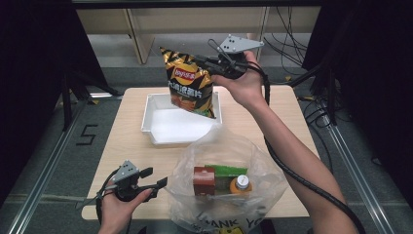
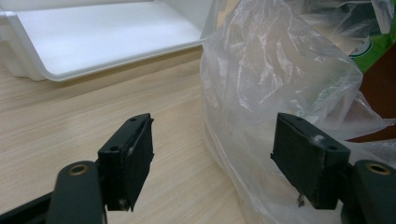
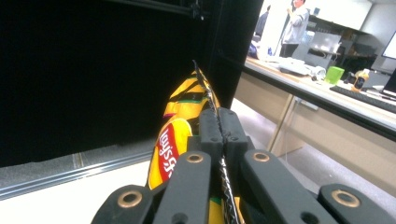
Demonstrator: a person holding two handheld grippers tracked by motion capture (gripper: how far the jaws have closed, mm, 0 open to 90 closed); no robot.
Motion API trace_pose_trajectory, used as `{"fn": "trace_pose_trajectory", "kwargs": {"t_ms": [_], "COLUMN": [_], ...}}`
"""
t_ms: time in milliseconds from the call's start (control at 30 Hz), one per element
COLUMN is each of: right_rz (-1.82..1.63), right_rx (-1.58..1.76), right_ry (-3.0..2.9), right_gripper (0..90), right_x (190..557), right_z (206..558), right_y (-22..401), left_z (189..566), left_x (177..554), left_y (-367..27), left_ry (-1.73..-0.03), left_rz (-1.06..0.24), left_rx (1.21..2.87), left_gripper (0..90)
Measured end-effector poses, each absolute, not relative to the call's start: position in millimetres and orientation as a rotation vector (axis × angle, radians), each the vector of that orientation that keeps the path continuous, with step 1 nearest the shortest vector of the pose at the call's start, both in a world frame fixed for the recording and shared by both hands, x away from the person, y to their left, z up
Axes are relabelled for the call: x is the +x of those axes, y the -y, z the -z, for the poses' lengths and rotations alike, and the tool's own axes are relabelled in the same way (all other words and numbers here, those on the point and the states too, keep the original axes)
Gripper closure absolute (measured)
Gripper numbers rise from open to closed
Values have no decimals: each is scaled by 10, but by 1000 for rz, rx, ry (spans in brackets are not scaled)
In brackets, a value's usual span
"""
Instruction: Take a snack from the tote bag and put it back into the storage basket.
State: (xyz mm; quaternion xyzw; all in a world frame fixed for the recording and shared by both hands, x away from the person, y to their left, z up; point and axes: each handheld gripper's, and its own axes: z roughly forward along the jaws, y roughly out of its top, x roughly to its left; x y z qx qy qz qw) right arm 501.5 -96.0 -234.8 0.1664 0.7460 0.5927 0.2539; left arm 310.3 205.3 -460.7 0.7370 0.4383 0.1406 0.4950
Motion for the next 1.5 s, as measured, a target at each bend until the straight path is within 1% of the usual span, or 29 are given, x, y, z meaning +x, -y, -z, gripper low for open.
{"fn": "trace_pose_trajectory", "kwargs": {"t_ms": [700,1500], "right_rz": [-1520,-1398], "right_rx": [566,654], "right_ry": [-2106,-2193], "right_gripper": [900,900], "right_x": [5379,5756], "right_z": [2719,2997], "right_y": [793,652], "left_z": [4620,4650], "left_x": [3094,3088], "left_y": [-2067,-2055], "left_ry": [-1067,-1073], "left_rz": [-339,-323], "left_rx": [1788,1785], "left_gripper": [283,284]}}
